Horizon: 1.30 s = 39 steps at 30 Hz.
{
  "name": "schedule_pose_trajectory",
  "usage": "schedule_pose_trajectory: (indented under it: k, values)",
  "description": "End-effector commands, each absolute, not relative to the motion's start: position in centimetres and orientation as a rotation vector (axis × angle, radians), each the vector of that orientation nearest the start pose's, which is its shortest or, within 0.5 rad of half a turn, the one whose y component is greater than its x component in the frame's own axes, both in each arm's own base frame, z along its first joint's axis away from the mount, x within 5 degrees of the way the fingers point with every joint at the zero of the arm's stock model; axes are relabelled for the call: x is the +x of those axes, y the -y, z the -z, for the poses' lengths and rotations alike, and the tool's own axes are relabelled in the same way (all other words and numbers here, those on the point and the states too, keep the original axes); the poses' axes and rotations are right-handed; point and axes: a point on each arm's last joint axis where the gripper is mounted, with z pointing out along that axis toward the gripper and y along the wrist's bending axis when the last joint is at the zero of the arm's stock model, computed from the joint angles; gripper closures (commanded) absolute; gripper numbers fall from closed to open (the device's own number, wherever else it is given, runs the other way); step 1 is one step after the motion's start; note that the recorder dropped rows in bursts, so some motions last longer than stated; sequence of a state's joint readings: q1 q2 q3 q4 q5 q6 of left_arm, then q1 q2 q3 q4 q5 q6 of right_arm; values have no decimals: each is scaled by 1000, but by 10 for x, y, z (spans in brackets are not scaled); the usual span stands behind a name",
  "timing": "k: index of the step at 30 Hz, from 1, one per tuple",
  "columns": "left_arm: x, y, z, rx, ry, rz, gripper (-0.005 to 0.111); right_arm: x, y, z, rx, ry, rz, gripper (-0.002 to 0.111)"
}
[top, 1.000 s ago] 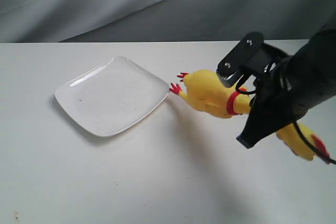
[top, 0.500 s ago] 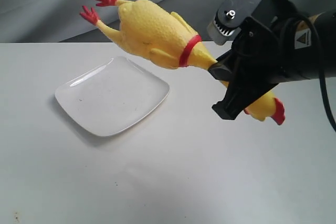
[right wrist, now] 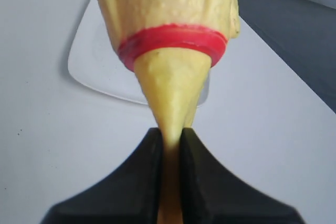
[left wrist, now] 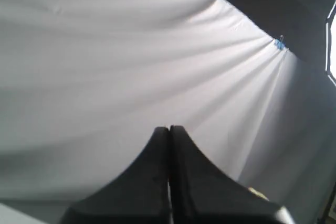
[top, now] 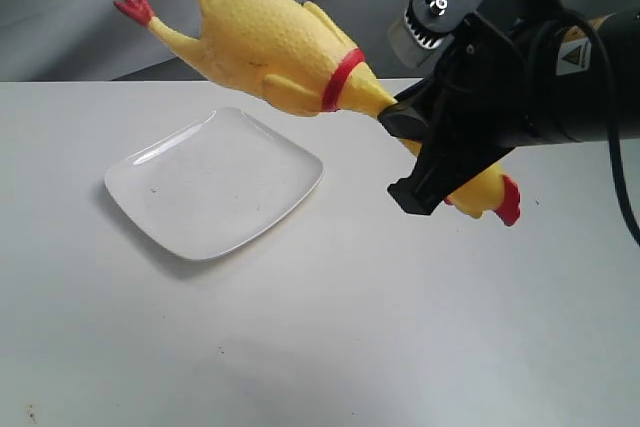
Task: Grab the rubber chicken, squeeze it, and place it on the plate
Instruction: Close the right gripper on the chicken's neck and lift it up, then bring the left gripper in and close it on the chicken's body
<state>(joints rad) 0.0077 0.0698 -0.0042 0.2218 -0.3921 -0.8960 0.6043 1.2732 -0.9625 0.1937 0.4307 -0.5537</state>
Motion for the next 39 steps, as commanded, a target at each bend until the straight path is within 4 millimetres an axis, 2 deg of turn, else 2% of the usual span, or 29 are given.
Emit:
schedule_pose_trajectory:
  k: [1, 4, 5, 7, 9, 11, 17, 22, 29, 35, 37, 39]
  values:
    - [72, 14, -239, -337, -1252, 735, 103, 224, -165, -325, -999, -1895, -270, 108]
    - [86, 22, -236, -301, -1322, 815, 92, 224, -166, -327, -977, -1881, -283, 108]
    - [92, 27, -232, -289, -1388, 852, 85, 225, -166, -327, -974, -1878, -282, 108]
    - [104, 36, -238, -236, -1466, 946, 69, 224, -167, -328, -974, -1875, -283, 108]
    - [120, 47, -246, -183, -1540, 1092, 48, 224, -167, -328, -962, -1881, -298, 108]
    - [137, 57, -252, -161, -1622, 1238, 36, 224, -167, -328, -949, -1887, -314, 108]
    - [188, 76, -264, 23, -1766, 1569, 35, 223, -168, -327, -943, -1901, -331, 108]
    - [226, 77, -253, -35, -1814, 1623, 35, 222, -168, -327, -933, -1917, -354, 108]
    - [236, 75, -251, -84, -1794, 1631, 35, 224, -171, -322, -923, -1941, -374, 108]
    - [237, 74, -254, -101, -1763, 1625, 35, 240, -181, -295, -948, -2028, -365, 108]
    - [237, 74, -254, -112, -1765, 1634, 30, 242, -183, -292, -941, -2026, -360, 108]
    - [239, 73, -253, -140, -1783, 1626, 20, 243, -183, -293, -920, -2018, -367, 108]
